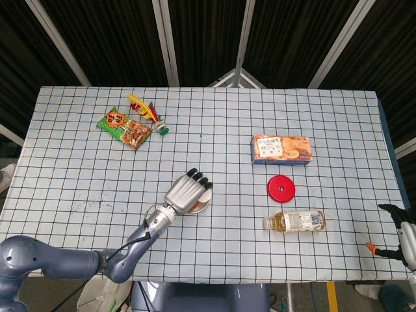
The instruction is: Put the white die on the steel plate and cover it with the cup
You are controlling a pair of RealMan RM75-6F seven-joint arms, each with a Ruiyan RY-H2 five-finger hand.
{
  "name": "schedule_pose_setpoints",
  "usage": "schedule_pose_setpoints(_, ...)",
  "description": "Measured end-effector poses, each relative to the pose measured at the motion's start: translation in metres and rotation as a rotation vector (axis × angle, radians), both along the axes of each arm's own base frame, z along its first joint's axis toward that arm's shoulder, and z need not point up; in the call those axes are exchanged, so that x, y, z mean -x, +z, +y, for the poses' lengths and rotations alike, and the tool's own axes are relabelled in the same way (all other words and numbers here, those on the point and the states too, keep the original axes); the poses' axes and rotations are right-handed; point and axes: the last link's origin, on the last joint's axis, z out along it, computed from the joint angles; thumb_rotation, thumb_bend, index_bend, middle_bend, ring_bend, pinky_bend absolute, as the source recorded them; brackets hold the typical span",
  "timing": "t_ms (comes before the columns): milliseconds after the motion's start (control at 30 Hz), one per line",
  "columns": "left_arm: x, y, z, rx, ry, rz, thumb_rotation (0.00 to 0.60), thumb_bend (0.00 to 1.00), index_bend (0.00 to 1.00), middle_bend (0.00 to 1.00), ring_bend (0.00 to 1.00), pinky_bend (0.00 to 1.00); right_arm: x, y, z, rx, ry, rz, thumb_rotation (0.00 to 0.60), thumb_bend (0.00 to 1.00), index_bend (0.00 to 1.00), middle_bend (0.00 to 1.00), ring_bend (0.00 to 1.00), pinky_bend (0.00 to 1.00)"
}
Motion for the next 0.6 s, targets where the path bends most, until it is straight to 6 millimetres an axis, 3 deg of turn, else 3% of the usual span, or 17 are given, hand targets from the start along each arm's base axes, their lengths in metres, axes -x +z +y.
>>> schedule_pose_setpoints(400,0.018,0.031,0.008,0.003,0.158,-0.007,0.600,0.52,0.40,0.33,0.21,0.17,-0.001,-0.002,0.001,-0.005,0.001,0.002,0.600,0.10,0.21,0.19,0.15,0.01)
schedule_pose_setpoints(600,0.028,0.031,0.013,0.030,0.230,-0.051,0.600,0.52,0.40,0.33,0.21,0.17,0.000,-0.003,-0.001,-0.009,-0.003,0.003,0.600,0.10,0.21,0.19,0.15,0.01)
